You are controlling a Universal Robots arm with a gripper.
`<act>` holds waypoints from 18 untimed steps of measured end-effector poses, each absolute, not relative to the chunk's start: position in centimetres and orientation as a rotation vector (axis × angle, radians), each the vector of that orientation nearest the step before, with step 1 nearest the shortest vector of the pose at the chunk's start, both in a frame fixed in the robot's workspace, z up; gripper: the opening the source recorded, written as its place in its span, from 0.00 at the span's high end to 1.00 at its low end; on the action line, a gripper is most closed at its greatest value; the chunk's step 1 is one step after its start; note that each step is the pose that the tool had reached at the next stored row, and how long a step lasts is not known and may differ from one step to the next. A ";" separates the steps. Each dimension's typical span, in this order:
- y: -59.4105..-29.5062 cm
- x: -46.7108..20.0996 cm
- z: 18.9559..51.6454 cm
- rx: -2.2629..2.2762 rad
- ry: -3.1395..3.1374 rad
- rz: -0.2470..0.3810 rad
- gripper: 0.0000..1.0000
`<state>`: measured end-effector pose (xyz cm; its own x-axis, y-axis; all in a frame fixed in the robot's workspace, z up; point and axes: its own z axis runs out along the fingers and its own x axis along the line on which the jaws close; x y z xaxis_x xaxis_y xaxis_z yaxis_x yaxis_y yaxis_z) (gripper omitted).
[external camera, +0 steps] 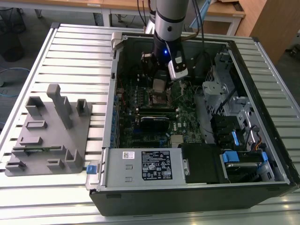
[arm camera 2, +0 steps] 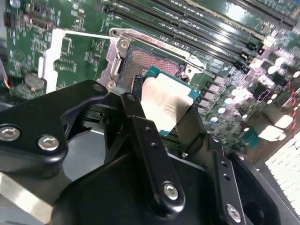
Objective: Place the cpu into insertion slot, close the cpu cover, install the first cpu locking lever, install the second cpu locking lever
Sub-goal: 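Place the cpu into insertion slot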
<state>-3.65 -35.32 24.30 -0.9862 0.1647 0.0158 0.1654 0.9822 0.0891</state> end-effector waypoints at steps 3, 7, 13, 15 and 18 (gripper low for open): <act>-35.3 -3.6 24.2 -0.345 -3.113 -0.142 0.46; -35.3 -3.6 24.0 -0.461 -3.102 -0.142 0.46; -35.3 -3.6 23.8 -0.628 -3.077 -0.142 0.46; -35.3 -3.6 23.7 -0.686 -3.067 -0.142 0.46; -35.3 -3.6 23.7 -0.753 -3.053 -0.142 0.46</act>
